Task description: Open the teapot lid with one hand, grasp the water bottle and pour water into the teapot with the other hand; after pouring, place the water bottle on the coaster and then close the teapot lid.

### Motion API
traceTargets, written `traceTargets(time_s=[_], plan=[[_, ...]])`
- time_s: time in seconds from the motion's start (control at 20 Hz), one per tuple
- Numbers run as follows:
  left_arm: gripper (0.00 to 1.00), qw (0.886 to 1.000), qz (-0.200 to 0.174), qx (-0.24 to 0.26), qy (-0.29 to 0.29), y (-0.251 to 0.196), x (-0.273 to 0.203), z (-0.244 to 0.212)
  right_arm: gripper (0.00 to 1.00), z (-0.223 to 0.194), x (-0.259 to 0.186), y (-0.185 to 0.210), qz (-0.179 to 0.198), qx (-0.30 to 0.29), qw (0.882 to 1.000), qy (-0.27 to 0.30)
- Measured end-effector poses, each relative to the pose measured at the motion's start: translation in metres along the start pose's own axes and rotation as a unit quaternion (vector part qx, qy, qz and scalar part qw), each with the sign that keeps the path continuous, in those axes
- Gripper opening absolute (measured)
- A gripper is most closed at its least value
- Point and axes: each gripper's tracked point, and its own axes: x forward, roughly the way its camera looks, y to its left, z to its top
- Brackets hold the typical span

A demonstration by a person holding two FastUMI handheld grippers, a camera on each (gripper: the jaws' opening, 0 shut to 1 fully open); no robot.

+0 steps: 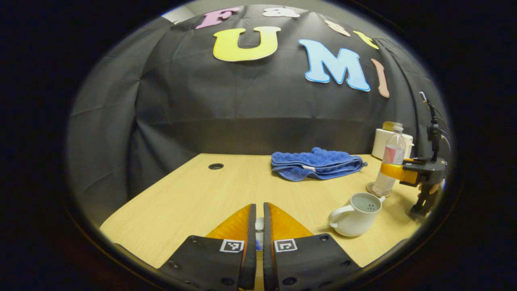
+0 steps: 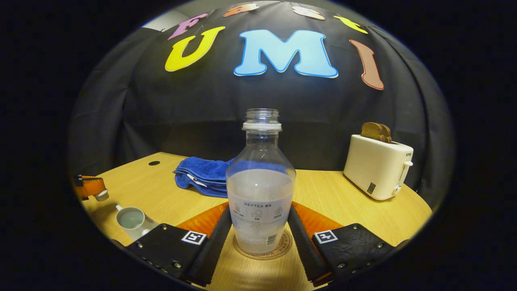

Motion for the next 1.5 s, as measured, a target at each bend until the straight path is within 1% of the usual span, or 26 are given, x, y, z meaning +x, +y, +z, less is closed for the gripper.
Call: traceTargets(time_s=[0.05, 0.1, 0.25, 0.4, 0.65, 0.8, 0.95, 1.15, 1.3, 1.5], plan=[[0.13, 1.0, -0.003, -0.001, -0.003, -0.001, -0.001, 0.003, 0.86, 0.004, -0.002, -0.001, 0.001, 0.009, 1.0, -0.009], [0.13, 1.0, -0.007, -0.002, -0.009, -0.004, -0.001, 0.006, 0.95, 0.007, -0.004, -0.002, 0.003, 0.02, 1.0, -0.02], [0.14, 0.999, -0.026, -0.005, -0.031, -0.02, -0.007, 0.021, 0.95, 0.013, -0.012, -0.005, 0.008, 0.034, 0.999, -0.035], [0.13, 0.998, -0.045, 0.002, -0.05, -0.043, -0.01, 0.037, 0.95, 0.017, -0.022, -0.005, 0.013, 0.031, 0.998, -0.045], [0.14, 0.994, -0.085, 0.001, -0.073, -0.089, -0.013, 0.061, 0.95, 0.022, -0.041, -0.014, 0.002, 0.024, 0.997, -0.073], [0.14, 0.99, -0.107, 0.01, -0.085, -0.12, -0.012, 0.069, 0.94, 0.029, -0.057, -0.027, 0.001, 0.029, 0.996, -0.085], [0.14, 0.989, -0.123, 0.015, -0.086, -0.144, -0.007, 0.067, 0.94, 0.031, -0.065, -0.035, -0.002, 0.026, 0.995, -0.093], [0.14, 0.989, -0.128, 0.007, -0.072, -0.16, 0.001, 0.053, 0.95, 0.033, -0.072, -0.037, 0.001, 0.024, 0.995, -0.099], [0.14, 0.991, -0.119, 0.011, -0.062, -0.162, 0.006, 0.044, 0.94, 0.023, -0.068, -0.035, 0.005, 0.019, 0.996, -0.087], [0.14, 0.991, -0.121, 0.01, -0.052, -0.168, 0.009, 0.034, 0.95, 0.012, -0.061, -0.032, 0.007, 0.007, 0.997, -0.072]])
